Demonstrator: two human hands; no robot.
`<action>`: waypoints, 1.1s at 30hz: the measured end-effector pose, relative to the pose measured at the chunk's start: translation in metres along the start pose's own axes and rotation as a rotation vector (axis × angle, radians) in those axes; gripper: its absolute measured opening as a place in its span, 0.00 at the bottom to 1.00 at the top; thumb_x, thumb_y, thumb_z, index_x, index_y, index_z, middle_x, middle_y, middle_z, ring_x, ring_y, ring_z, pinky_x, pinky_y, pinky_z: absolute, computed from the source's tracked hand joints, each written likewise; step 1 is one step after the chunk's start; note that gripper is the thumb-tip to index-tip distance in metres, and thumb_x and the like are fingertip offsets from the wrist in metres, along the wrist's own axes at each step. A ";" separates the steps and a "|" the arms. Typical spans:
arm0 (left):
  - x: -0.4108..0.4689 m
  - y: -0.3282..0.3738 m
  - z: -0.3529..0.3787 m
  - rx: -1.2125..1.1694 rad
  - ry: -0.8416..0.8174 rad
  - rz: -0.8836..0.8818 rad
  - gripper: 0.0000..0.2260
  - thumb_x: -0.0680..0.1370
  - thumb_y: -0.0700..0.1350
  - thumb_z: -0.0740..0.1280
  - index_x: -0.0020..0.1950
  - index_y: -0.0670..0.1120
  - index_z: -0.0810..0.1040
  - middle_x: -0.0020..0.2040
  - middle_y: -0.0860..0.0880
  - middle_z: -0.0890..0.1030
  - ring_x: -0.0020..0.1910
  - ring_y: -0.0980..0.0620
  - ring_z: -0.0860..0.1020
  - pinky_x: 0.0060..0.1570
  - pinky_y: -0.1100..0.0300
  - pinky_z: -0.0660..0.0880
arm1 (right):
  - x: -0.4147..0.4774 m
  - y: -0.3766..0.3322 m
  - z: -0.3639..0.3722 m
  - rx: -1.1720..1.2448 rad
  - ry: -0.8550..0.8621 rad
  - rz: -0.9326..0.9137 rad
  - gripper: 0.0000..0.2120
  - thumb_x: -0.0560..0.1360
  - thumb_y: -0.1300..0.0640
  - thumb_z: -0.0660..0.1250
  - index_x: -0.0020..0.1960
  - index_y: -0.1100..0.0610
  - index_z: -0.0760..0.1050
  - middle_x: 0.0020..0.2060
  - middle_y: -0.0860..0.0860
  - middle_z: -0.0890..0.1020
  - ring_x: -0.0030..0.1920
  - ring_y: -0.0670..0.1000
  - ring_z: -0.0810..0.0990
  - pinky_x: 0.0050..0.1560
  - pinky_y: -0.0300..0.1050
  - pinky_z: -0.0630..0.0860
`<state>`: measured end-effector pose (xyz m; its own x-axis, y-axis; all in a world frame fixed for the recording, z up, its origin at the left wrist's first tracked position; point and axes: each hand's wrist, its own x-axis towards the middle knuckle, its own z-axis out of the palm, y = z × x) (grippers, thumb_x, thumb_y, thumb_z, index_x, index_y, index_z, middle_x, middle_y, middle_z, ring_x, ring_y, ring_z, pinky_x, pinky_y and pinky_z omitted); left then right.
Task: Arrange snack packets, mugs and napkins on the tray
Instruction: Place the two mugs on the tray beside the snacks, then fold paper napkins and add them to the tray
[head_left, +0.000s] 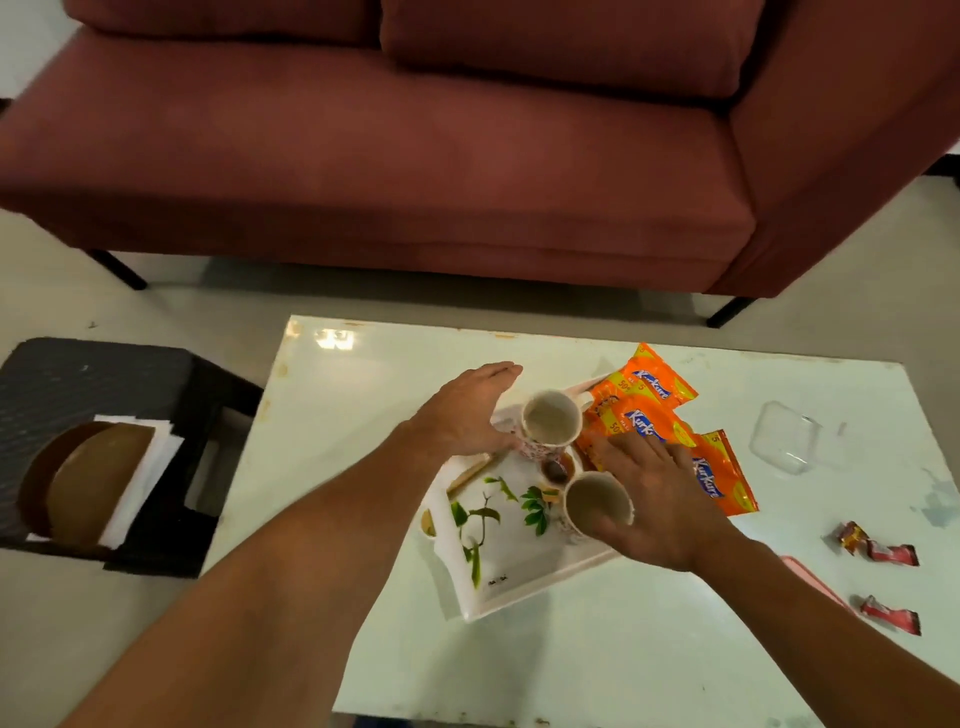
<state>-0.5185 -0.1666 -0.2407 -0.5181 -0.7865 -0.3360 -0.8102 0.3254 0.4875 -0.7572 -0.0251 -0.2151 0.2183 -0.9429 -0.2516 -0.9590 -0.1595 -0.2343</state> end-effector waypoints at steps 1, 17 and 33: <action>-0.009 -0.011 -0.006 -0.027 0.062 -0.036 0.39 0.74 0.56 0.75 0.81 0.53 0.60 0.80 0.52 0.64 0.78 0.48 0.64 0.74 0.51 0.64 | 0.010 -0.014 -0.007 0.040 0.053 0.012 0.37 0.73 0.32 0.60 0.77 0.50 0.64 0.68 0.51 0.73 0.67 0.55 0.71 0.65 0.56 0.66; -0.248 -0.251 -0.116 -0.012 0.916 -0.749 0.22 0.77 0.54 0.69 0.69 0.49 0.75 0.62 0.47 0.78 0.61 0.47 0.74 0.58 0.54 0.73 | 0.196 -0.394 0.014 0.550 0.035 -0.284 0.11 0.78 0.53 0.68 0.60 0.52 0.82 0.53 0.48 0.83 0.48 0.47 0.80 0.52 0.44 0.80; -0.284 -0.338 -0.087 -0.109 0.487 -0.823 0.26 0.74 0.60 0.73 0.68 0.51 0.73 0.59 0.51 0.79 0.59 0.49 0.80 0.60 0.51 0.79 | 0.258 -0.484 0.107 0.509 -0.100 -0.174 0.11 0.76 0.48 0.69 0.58 0.46 0.79 0.48 0.41 0.78 0.47 0.45 0.79 0.49 0.40 0.79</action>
<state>-0.0741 -0.0993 -0.2398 0.3922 -0.8862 -0.2467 -0.8264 -0.4572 0.3287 -0.2178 -0.1596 -0.2674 0.4061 -0.8787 -0.2509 -0.7036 -0.1255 -0.6994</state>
